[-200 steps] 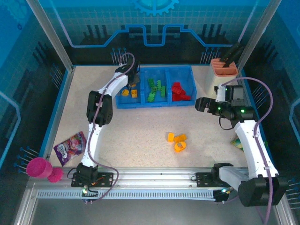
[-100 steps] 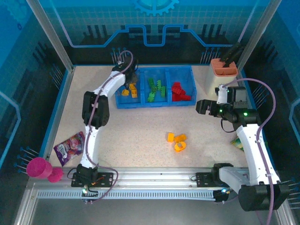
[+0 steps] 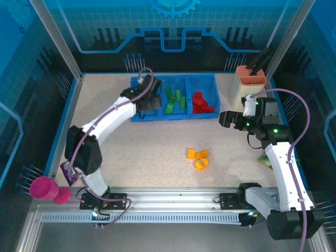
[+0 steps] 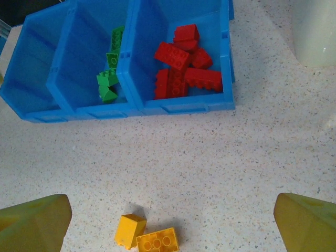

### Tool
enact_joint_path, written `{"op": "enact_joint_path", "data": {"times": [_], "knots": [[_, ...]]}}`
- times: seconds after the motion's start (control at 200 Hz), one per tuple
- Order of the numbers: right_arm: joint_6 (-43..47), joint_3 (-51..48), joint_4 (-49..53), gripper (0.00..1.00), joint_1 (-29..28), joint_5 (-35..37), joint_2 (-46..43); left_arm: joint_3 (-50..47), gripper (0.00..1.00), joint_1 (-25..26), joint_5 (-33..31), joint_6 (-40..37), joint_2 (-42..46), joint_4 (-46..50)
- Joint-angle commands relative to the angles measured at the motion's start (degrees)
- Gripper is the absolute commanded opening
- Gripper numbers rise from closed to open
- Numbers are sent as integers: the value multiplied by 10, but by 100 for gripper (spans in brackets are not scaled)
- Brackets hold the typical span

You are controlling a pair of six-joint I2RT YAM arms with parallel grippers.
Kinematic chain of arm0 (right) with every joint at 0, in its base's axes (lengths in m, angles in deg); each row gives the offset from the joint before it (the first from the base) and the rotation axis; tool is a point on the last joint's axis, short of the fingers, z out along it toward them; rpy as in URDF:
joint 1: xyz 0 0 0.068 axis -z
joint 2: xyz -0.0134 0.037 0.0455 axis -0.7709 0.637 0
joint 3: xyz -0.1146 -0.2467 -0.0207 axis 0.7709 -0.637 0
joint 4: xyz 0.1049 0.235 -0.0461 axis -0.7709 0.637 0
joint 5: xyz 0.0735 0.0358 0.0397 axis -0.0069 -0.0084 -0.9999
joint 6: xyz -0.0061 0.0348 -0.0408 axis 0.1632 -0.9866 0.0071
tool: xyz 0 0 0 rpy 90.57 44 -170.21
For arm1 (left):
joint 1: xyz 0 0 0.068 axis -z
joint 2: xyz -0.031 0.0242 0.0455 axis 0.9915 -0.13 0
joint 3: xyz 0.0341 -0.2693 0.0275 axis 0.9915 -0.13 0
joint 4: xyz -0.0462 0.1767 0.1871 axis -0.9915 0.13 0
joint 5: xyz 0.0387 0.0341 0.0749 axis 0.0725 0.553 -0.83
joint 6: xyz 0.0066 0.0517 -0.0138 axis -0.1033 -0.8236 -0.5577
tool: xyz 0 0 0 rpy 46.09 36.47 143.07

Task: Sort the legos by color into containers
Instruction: Pick up the lego from the middle-left of the table.

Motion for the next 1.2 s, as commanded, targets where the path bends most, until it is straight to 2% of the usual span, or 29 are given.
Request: {"op": "enact_joint_path", "data": {"times": [0.0,0.195,0.405,0.831,1.196], "knots": [[-12,-12,-29,100,4,1,6,-56,57,62,21,57,36,35],[-32,-17,-56,100,3,0,16,-62,58,184,33,138,-4,53],[-32,-19,-58,100,3,-2,20,-29,62,251,74,192,-86,37],[-22,-34,-61,100,3,-4,29,25,66,265,112,199,-183,14],[-16,-35,-61,100,3,4,39,52,66,263,137,187,-229,24]]}}
